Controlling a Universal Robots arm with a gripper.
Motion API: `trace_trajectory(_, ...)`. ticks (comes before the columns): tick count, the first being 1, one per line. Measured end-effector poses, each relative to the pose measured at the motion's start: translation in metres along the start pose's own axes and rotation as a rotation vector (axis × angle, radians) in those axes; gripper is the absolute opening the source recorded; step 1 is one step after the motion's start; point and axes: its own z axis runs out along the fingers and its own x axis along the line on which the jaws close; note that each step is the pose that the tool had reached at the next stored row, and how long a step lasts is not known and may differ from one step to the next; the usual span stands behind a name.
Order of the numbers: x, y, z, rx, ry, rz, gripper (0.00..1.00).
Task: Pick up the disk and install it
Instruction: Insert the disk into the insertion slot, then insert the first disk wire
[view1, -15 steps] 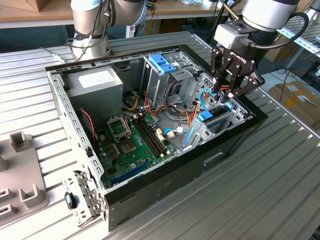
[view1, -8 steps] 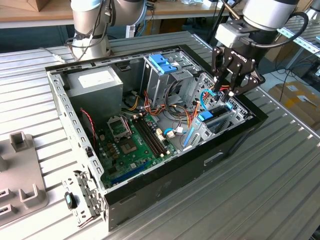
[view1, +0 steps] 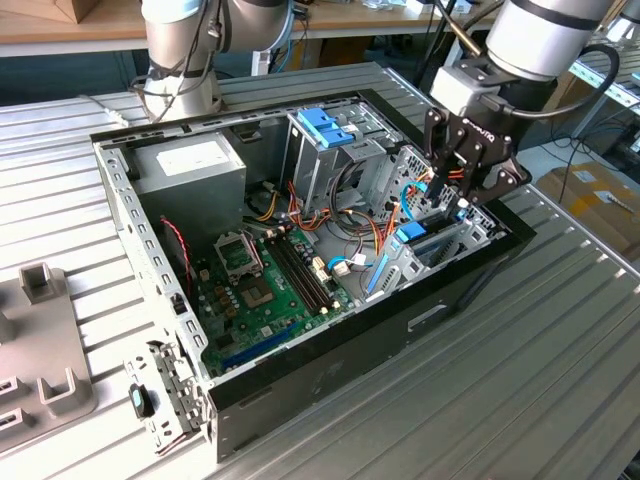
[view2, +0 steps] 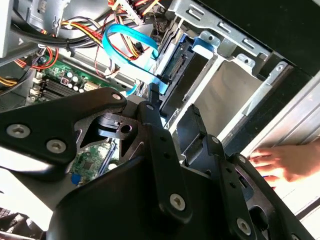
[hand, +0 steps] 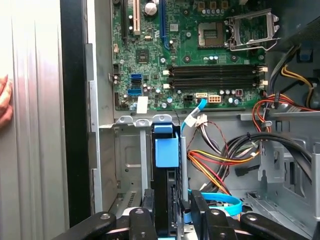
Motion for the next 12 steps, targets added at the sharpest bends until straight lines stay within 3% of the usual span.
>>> trace_trajectory(12,0.0000,0.0001,0.0016,0.0000,0.0000,0.000,0.42)
